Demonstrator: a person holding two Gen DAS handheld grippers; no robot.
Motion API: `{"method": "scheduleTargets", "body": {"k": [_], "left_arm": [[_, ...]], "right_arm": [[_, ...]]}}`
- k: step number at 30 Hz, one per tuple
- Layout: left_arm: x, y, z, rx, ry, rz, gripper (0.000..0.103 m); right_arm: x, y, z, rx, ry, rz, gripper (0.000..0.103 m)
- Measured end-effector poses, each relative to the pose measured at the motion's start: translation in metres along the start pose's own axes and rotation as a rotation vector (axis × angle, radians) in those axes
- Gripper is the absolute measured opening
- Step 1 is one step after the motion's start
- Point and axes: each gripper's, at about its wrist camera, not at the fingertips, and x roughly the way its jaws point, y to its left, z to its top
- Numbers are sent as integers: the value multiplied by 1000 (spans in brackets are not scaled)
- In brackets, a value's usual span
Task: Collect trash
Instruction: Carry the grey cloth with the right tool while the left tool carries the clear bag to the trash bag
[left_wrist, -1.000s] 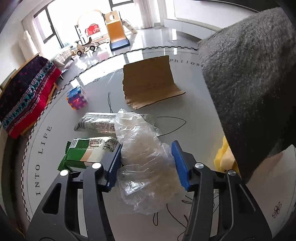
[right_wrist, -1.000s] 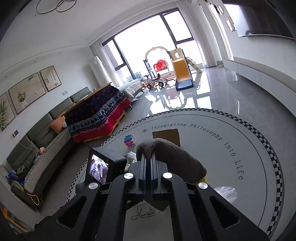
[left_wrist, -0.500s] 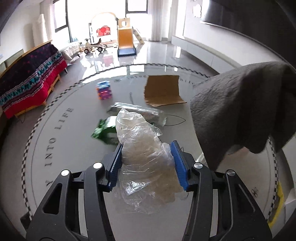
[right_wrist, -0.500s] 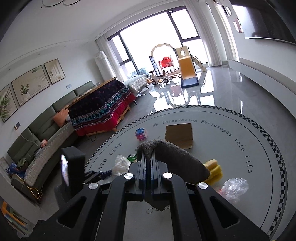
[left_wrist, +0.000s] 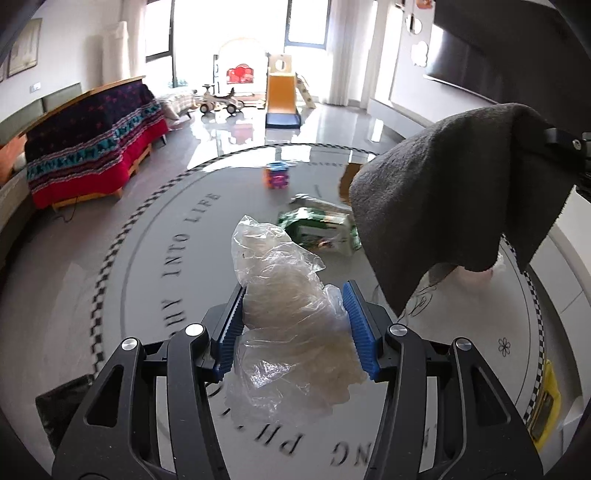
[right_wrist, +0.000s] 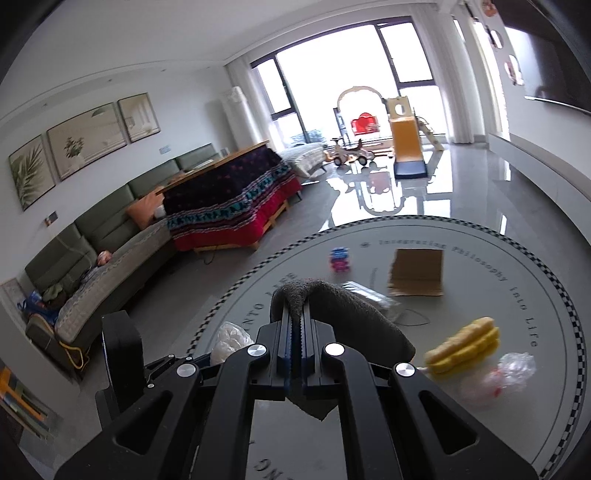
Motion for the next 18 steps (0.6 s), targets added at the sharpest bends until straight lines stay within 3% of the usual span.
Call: {"method": "scheduleTargets", "body": {"k": [10, 18], "left_arm": [[-46, 56, -36, -100, -28, 67, 52], [-94, 122, -86, -221, -26, 190, 52]], "right_arm": [[15, 81, -13, -78, 45, 98, 4], [41, 160, -41, -145, 132, 235, 4]]}}
